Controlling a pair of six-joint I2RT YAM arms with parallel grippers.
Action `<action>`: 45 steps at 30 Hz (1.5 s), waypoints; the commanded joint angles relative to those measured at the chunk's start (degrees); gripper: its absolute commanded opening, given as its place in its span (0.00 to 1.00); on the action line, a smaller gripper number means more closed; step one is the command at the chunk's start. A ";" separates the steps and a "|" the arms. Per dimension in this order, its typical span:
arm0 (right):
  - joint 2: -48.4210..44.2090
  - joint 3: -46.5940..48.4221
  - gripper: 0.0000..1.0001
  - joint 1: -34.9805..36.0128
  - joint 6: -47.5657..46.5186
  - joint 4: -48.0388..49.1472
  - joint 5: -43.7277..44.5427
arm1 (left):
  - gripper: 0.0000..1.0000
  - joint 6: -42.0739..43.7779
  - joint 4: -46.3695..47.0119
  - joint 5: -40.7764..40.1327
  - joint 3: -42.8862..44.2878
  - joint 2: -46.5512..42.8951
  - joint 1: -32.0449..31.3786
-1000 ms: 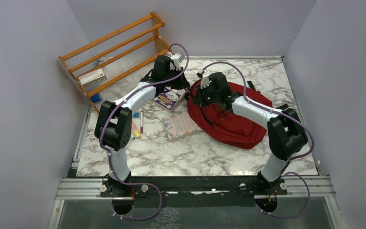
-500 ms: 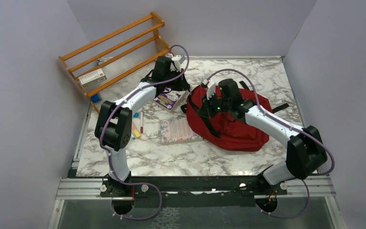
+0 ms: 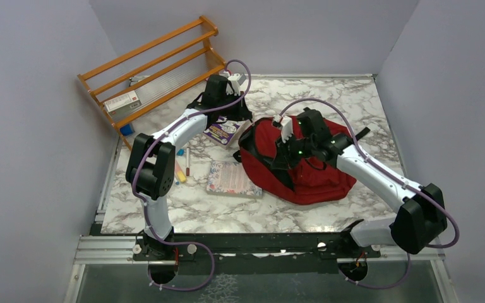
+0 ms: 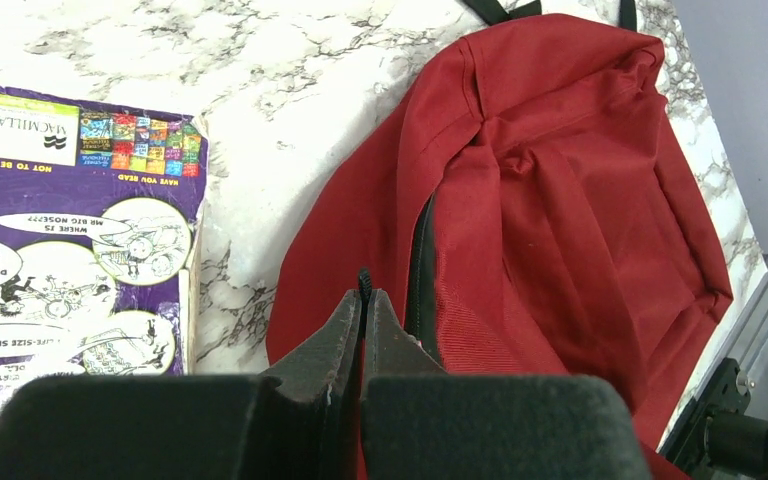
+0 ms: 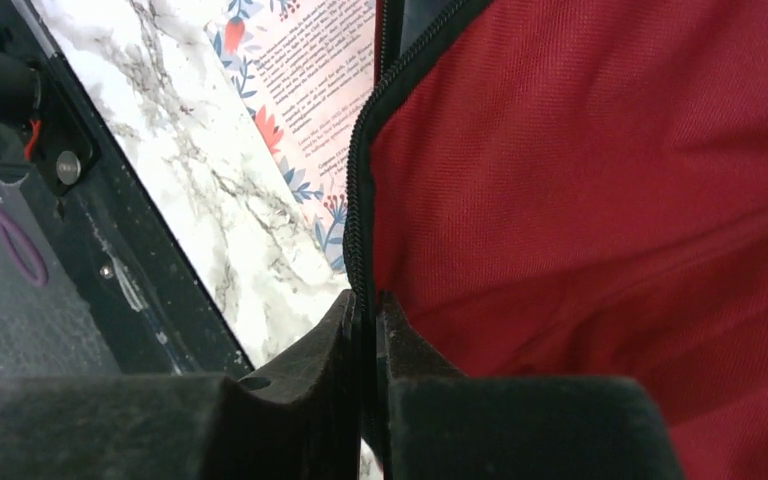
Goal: Pack the student bag
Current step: Unzip the student bag at the center of the board.
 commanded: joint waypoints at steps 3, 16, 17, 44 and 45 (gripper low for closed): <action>-5.57 -1.12 0.34 0.93 4.94 -2.92 3.01 | 0.00 -0.10 3.11 0.70 2.35 -0.89 0.62; -3.00 -0.30 0.55 0.93 36.01 19.47 22.22 | 0.00 -0.69 3.82 2.37 2.26 -1.43 0.26; -1.62 0.47 0.56 0.97 38.14 19.58 22.44 | 0.00 -0.90 3.92 2.32 2.30 -1.42 0.26; 27.07 17.93 0.76 7.32 41.29 20.27 41.07 | 0.00 -1.95 3.65 2.41 2.78 -1.68 0.26; 27.60 18.13 0.75 7.46 41.16 20.25 41.09 | 0.00 -1.95 3.65 2.45 2.77 -1.68 0.26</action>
